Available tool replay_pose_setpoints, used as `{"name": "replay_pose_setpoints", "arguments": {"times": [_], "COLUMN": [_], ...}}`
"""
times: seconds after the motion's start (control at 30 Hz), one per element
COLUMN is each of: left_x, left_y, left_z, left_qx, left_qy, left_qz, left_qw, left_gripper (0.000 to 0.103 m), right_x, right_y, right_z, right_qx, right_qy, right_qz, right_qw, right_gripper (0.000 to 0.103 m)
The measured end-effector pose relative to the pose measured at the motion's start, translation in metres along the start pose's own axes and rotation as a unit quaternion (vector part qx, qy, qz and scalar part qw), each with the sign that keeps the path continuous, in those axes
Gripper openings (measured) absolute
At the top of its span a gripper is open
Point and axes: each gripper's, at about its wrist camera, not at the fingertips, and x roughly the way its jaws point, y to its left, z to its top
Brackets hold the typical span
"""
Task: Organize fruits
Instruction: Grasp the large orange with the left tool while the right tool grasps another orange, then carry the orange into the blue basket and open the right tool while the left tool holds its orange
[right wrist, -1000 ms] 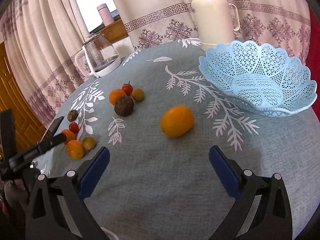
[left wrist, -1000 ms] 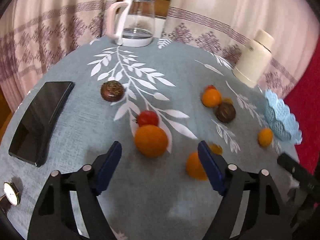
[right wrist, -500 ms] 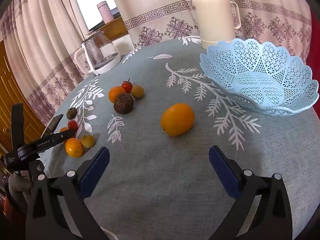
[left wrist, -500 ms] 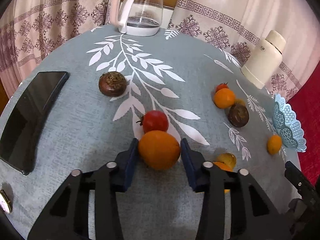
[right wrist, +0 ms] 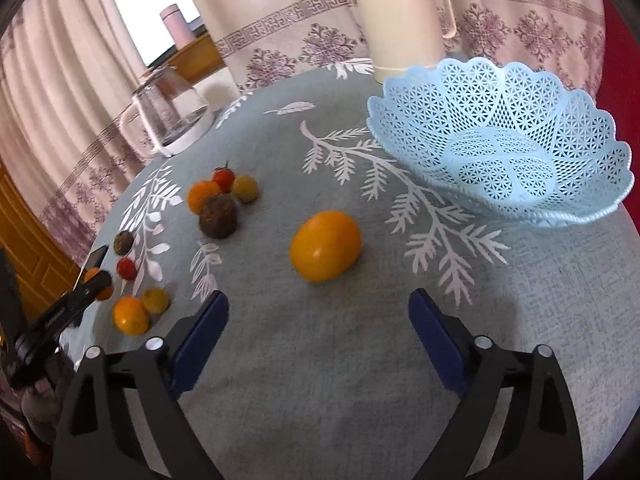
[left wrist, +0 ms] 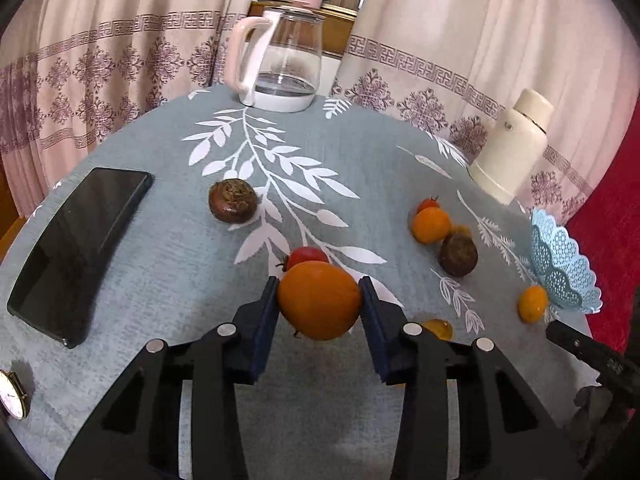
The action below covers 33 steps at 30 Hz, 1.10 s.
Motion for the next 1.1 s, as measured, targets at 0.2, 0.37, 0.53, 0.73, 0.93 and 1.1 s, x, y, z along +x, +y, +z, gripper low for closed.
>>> {"name": "replay_pose_setpoints", "arguments": {"times": [0.2, 0.37, 0.53, 0.73, 0.93, 1.1], "left_x": [-0.003, -0.001, 0.000, 0.000, -0.003, -0.006], "left_y": [0.004, 0.005, 0.005, 0.007, 0.011, 0.011], "left_z": [0.000, -0.001, -0.001, -0.001, -0.001, 0.001], "left_qx": [-0.009, -0.012, -0.013, -0.016, -0.025, -0.028], "left_qy": [-0.009, -0.005, -0.002, -0.003, -0.008, -0.012], "left_qz": [0.005, 0.007, 0.008, 0.012, 0.015, 0.027], "left_qw": [0.9999, 0.9999, 0.9999, 0.9998, 0.9995, 0.9991], "left_gripper": [0.041, 0.041, 0.041, 0.041, 0.041, 0.041], "right_x": [0.022, 0.041, 0.041, 0.029, 0.008, -0.018], "right_y": [0.011, 0.018, 0.023, 0.032, 0.043, 0.037], "right_z": [0.019, 0.027, 0.025, 0.021, 0.023, 0.031], "right_qx": [-0.010, -0.031, -0.054, -0.078, -0.090, -0.083], "right_qy": [0.017, 0.029, 0.017, -0.008, -0.043, -0.086], "right_qz": [-0.029, -0.068, -0.086, -0.068, -0.045, -0.052], "right_qw": [0.999, 0.997, 0.995, 0.995, 0.994, 0.991], "right_gripper": [0.067, 0.049, 0.043, 0.043, 0.043, 0.043]}}
